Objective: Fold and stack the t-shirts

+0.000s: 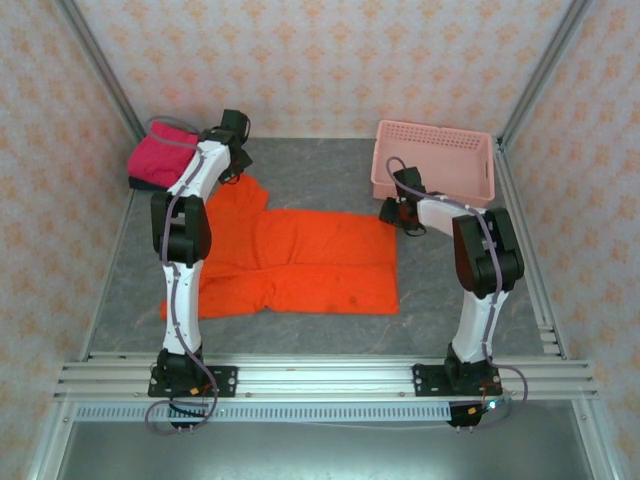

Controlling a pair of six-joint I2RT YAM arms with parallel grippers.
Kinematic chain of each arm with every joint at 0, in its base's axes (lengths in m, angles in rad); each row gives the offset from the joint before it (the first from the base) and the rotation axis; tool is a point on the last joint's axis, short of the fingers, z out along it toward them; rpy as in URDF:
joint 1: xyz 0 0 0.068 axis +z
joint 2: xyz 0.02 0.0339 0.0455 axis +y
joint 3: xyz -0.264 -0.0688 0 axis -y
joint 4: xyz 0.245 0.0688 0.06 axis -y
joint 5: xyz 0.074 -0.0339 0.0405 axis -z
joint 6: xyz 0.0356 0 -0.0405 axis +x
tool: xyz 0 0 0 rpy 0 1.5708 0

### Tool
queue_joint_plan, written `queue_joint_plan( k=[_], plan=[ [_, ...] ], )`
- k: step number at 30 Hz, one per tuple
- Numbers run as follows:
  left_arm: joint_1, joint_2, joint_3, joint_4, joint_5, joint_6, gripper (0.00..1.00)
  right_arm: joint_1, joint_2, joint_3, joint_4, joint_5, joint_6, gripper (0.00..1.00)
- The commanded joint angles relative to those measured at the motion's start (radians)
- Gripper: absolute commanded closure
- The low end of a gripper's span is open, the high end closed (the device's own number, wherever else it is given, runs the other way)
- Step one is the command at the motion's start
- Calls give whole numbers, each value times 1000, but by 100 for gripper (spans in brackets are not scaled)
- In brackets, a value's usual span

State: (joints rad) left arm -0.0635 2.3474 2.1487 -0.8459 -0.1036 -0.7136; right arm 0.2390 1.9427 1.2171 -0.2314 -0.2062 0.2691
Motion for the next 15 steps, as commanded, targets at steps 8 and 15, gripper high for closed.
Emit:
queue_joint_plan(
  k=[8,15],
  plan=[
    [5,-54,-28,9,-1,5,100,-1,-4,-4,-25,-26,-2,95],
    [5,-97,-51,17,-6,12,100,-1,-82,-31,-12,-6,-10,100]
  ],
)
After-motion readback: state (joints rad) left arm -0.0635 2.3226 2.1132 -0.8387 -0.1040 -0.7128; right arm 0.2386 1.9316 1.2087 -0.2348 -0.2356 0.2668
